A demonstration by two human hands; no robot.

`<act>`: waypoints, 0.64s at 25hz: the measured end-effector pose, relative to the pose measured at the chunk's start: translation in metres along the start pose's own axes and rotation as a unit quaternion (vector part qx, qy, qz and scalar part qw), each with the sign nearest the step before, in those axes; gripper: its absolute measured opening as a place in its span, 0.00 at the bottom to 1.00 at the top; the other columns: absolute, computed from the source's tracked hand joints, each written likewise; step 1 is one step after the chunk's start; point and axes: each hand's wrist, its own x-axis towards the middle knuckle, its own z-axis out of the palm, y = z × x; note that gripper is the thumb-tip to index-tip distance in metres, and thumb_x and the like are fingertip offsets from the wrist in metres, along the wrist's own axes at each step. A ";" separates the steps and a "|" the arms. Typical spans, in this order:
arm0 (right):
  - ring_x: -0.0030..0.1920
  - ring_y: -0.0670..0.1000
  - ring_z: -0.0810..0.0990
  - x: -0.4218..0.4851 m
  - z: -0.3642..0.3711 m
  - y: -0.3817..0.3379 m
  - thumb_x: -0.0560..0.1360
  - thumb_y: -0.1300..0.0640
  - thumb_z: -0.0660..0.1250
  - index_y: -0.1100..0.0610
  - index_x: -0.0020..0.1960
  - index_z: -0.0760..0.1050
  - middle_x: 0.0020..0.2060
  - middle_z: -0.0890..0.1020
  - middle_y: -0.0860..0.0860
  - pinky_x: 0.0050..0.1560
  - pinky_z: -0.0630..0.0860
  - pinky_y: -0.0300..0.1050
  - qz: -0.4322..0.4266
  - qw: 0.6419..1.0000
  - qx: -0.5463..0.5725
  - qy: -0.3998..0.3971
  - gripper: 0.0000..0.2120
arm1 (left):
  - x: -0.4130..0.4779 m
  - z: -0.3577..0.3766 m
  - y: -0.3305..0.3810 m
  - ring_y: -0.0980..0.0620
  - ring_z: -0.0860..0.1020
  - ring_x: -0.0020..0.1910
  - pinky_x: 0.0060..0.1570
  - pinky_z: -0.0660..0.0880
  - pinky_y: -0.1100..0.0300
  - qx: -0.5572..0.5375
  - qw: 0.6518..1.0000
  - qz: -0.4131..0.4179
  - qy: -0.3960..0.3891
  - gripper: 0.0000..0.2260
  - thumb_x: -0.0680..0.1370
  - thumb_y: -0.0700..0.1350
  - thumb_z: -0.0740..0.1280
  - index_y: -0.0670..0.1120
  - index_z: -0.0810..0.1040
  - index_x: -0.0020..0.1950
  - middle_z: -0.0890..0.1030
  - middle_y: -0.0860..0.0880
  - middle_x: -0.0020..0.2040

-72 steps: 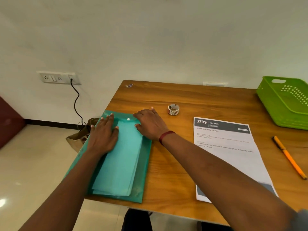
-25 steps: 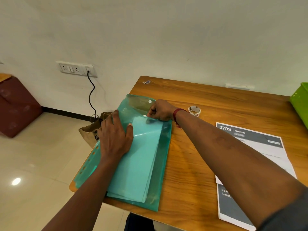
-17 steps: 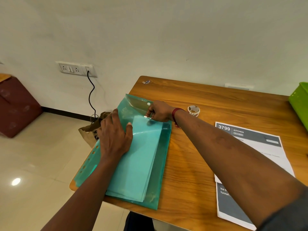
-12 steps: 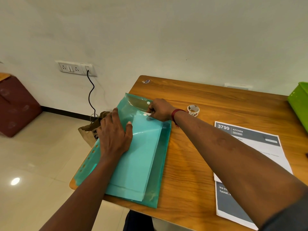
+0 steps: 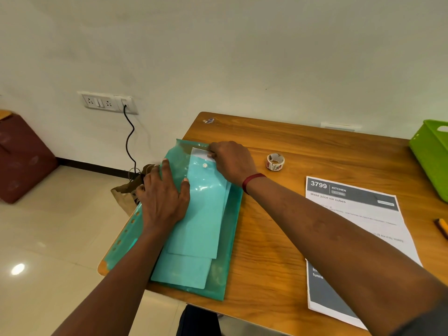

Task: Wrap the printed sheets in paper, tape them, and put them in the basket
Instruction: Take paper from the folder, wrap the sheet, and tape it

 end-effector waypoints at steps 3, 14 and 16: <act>0.41 0.56 0.80 -0.002 0.001 -0.002 0.76 0.62 0.67 0.55 0.52 0.81 0.43 0.83 0.54 0.35 0.78 0.51 -0.002 0.997 0.004 0.082 0.08 | 0.000 0.001 -0.001 0.40 0.69 0.64 0.60 0.67 0.38 0.005 1.000 0.002 -0.008 0.29 0.77 0.60 0.54 0.46 0.59 0.74 0.70 0.41 0.68; 0.41 0.56 0.79 0.012 -0.040 -0.007 0.72 0.71 0.65 0.59 0.52 0.81 0.41 0.82 0.56 0.32 0.74 0.45 -0.064 0.958 -0.048 0.274 0.13 | 0.000 0.002 -0.002 0.40 0.68 0.66 0.62 0.66 0.37 0.011 1.000 -0.005 -0.020 0.28 0.78 0.60 0.55 0.47 0.60 0.73 0.69 0.41 0.70; 0.40 0.57 0.78 0.015 -0.049 -0.010 0.73 0.70 0.59 0.60 0.52 0.81 0.40 0.81 0.56 0.32 0.73 0.46 -0.073 0.951 -0.061 0.296 0.15 | 0.000 0.003 -0.003 0.39 0.67 0.67 0.63 0.65 0.37 0.025 0.999 -0.007 -0.033 0.28 0.77 0.59 0.56 0.47 0.60 0.74 0.67 0.39 0.71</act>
